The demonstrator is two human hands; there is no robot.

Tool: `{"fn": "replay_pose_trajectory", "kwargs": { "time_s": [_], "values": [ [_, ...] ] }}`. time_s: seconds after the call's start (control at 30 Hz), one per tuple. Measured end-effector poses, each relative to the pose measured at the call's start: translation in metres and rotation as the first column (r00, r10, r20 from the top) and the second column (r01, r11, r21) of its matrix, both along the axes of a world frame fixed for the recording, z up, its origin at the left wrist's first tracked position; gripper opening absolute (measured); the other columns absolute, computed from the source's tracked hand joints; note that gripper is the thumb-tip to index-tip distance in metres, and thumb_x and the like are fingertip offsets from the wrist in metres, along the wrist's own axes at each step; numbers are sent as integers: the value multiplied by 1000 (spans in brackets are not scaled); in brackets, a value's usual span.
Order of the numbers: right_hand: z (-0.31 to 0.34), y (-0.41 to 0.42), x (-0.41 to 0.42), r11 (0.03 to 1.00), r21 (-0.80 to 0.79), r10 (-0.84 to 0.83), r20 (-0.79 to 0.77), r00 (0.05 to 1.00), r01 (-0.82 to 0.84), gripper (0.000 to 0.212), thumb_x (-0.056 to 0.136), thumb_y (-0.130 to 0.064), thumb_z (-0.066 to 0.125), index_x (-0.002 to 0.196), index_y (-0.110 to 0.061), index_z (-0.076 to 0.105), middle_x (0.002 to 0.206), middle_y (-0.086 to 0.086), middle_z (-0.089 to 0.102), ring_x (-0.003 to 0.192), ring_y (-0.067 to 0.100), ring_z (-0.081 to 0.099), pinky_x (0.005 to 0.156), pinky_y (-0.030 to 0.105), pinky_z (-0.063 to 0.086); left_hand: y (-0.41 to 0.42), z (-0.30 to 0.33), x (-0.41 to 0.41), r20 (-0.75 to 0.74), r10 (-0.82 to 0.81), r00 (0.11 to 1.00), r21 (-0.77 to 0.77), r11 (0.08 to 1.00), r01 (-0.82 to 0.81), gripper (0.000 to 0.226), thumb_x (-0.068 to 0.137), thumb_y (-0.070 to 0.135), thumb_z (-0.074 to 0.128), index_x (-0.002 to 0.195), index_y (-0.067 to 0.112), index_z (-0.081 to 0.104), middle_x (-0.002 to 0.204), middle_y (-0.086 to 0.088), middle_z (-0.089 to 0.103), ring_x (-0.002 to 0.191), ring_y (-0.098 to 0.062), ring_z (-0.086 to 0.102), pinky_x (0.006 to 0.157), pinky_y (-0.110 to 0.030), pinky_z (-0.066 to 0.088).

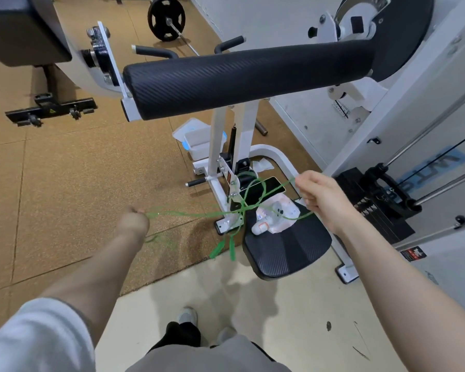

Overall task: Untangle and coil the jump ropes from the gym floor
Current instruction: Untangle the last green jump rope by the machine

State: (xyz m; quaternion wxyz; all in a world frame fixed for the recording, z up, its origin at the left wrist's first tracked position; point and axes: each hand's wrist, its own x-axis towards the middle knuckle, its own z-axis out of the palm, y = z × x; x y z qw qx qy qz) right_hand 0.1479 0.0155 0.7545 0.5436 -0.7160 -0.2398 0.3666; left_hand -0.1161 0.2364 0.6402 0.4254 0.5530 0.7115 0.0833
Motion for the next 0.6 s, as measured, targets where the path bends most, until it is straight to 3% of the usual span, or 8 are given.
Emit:
{"fn": "replay_pose_trajectory", "kwargs": {
  "time_s": [0.07, 0.13, 0.2, 0.27, 0.33, 0.4, 0.47, 0.6],
  "values": [
    [9, 8, -12, 971, 116, 221, -77, 972, -211, 16, 93, -16, 50, 100, -18, 64, 55, -9, 27, 53, 9, 24, 51, 17, 26, -4, -8, -2, -125, -137, 983, 2, 990, 139, 43, 92, 0, 35, 133, 7, 41, 127, -23, 50, 101, -38, 51, 83, -40, 43],
    [20, 17, -23, 897, 203, 426, -163, 890, -393, 33, 92, -16, 50, 124, -25, 55, 58, -6, 30, 54, 11, 27, 59, 20, 38, -15, -3, 2, -141, -281, 949, 52, 956, 290, 47, 92, 4, 38, 139, 13, 38, 140, -19, 40, 117, -36, 47, 92, -40, 44],
    [32, 28, -37, 808, 190, 585, -143, 798, -558, 42, 96, -15, 45, 134, -32, 43, 63, -2, 45, 54, 14, 37, 65, 26, 46, -38, 17, 19, 158, -396, 904, 127, 917, 379, 40, 96, 8, 40, 135, 15, 43, 138, -10, 45, 118, -25, 49, 87, -32, 46],
    [41, 40, -52, 787, 163, 616, -156, 772, -595, 49, 97, -15, 40, 143, -29, 28, 74, 0, 59, 54, 14, 48, 58, 28, 49, -69, 50, 37, 549, -426, 719, 110, 890, 443, 27, 97, 20, 42, 122, 18, 53, 127, -4, 57, 119, -20, 52, 92, -27, 42],
    [44, 49, -64, 814, 186, 580, -193, 791, -551, 53, 99, -12, 35, 147, -25, 17, 83, 2, 64, 52, 14, 54, 53, 29, 50, -91, 73, 50, 747, -428, 508, 87, 822, 563, 29, 87, 39, 48, 112, 28, 58, 117, 0, 64, 115, -16, 56, 98, -26, 41],
    [47, 56, -71, 835, 202, 548, -218, 807, -512, 52, 101, -10, 31, 148, -25, 14, 89, 3, 66, 50, 14, 54, 50, 29, 48, -103, 73, 56, 746, -539, 391, 143, 703, 696, 33, 85, 47, 53, 115, 35, 57, 115, 2, 64, 110, -12, 58, 97, -24, 41],
    [53, 58, -75, 847, 209, 529, -230, 817, -489, 52, 102, -9, 29, 148, -25, 13, 93, 5, 66, 46, 13, 52, 47, 27, 47, -106, 59, 58, 681, -629, 376, 144, 618, 773, 37, 84, 39, 64, 119, 34, 54, 112, -9, 61, 101, -17, 58, 94, -31, 44],
    [71, 58, -66, 876, 258, 457, -167, 874, -408, 50, 100, -5, 30, 146, -22, 20, 83, 4, 68, 34, 8, 42, 33, 17, 36, -111, 35, 58, 425, -773, 471, 70, 547, 834, 22, 86, 42, 59, 97, 22, 63, 78, -3, 64, 73, -13, 58, 82, -34, 47]
  ]
}}
